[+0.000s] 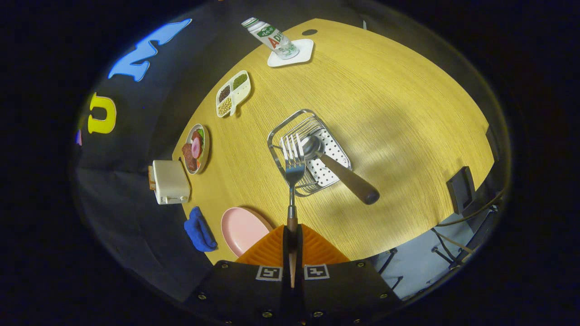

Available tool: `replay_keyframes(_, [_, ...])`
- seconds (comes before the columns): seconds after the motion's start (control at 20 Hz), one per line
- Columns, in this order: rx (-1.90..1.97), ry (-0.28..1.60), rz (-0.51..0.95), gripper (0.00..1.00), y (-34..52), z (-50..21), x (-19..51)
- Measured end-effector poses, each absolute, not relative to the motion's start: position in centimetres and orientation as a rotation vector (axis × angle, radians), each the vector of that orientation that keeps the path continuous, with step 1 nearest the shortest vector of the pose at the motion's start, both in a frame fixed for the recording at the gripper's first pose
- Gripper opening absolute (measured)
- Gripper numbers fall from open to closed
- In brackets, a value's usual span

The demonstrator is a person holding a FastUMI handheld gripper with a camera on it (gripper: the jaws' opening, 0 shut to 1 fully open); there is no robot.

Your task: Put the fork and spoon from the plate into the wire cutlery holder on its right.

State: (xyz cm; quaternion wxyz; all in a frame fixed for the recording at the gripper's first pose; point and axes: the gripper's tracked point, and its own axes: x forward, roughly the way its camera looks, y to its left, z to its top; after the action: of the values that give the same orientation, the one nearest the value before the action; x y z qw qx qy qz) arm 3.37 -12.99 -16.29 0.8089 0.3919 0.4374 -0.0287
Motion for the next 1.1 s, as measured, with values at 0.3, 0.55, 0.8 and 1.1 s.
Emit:
replay_keyframes(0.3, [0.854,0.930,-0.087,0.09,-13.3,-15.9,3.5])
replay_keyframes(0.55, [0.893,0.884,-0.093,0.14,-13.9,-14.5,3.2])
replay_keyframes(0.8, [0.927,0.845,-0.097,0.41,-14.3,-13.1,2.4])
replay_keyframes(1.1, [0.927,0.803,-0.095,0.98,-14.5,-11.7,2.0])
